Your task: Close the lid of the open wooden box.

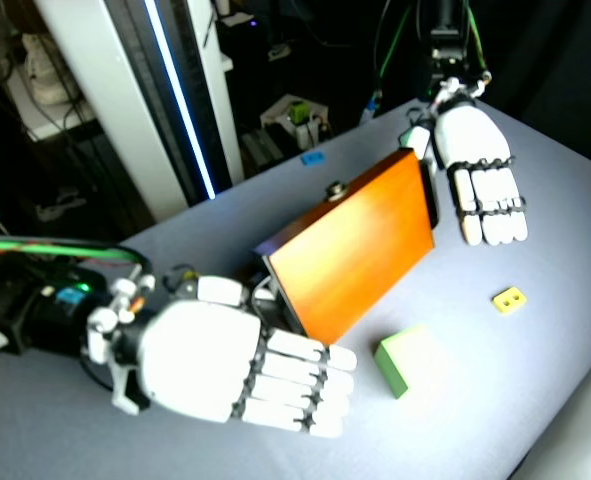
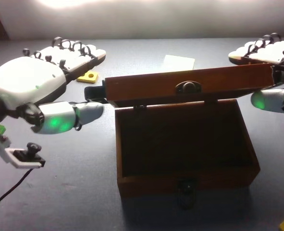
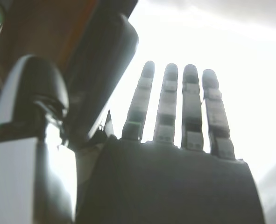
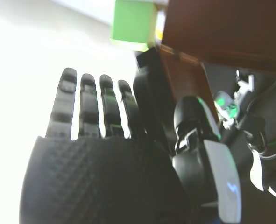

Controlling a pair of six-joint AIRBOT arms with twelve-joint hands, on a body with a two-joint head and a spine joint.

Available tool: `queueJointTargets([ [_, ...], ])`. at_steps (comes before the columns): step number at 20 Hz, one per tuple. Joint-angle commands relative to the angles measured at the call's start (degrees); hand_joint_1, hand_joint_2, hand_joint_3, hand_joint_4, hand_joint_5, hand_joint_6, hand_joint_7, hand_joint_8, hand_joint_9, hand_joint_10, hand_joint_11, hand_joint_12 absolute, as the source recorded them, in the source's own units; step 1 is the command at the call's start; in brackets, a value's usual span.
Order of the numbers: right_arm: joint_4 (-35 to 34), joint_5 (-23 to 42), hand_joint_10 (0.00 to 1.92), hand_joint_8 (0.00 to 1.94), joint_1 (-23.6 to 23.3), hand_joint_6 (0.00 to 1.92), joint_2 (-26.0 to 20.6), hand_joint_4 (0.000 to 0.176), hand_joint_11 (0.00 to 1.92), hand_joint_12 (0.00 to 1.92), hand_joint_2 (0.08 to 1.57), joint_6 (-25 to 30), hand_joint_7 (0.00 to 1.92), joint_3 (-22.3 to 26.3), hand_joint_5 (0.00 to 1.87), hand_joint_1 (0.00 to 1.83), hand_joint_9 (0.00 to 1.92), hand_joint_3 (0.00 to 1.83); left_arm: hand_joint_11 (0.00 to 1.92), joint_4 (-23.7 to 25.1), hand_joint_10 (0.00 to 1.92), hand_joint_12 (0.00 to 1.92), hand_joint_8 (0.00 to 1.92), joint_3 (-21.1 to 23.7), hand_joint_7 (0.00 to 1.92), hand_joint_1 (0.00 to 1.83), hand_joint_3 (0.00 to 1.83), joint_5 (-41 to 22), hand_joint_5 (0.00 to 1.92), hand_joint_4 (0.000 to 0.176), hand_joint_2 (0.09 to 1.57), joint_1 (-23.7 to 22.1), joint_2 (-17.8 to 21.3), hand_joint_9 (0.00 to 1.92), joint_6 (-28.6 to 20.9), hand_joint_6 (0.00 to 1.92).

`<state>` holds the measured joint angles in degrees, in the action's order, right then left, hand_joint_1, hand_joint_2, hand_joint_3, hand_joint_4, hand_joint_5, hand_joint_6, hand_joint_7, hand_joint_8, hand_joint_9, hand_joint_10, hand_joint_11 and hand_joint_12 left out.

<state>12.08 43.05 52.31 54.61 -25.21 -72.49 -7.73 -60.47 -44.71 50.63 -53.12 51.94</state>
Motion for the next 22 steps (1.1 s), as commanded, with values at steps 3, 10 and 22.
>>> queueJointTargets([
  [3,-3.35,10.74,0.00,0.01,2.67,0.00,-1.91,0.000,0.05,0.01,1.35,0.54,0.05,2.10,0.05,0.00,0.00,0.00,0.00,-0.08,0.00,0.00,0.00,1.96,0.00,0.01,0.02,-11.27,0.00,0.000,1.45,1.44,2.04,0.00,-0.54,0.00],
  [10,-5.15,15.48,0.00,0.00,8.34,0.00,-4.58,0.007,0.03,0.00,1.37,0.53,0.00,5.81,0.01,0.10,0.00,0.00,0.01,1.15,0.00,0.00,0.00,4.48,0.00,0.05,0.01,-13.19,0.01,0.000,1.47,3.71,3.96,0.00,-1.55,0.00],
  [22,-5.49,15.40,0.00,0.00,10.25,0.00,-4.32,0.000,0.01,0.00,1.37,0.53,0.01,5.81,0.04,0.26,0.00,0.00,0.00,1.74,0.00,0.02,0.00,7.16,0.00,0.24,0.00,-11.47,0.01,0.000,1.46,9.78,5.92,0.00,-2.75,0.00],
])
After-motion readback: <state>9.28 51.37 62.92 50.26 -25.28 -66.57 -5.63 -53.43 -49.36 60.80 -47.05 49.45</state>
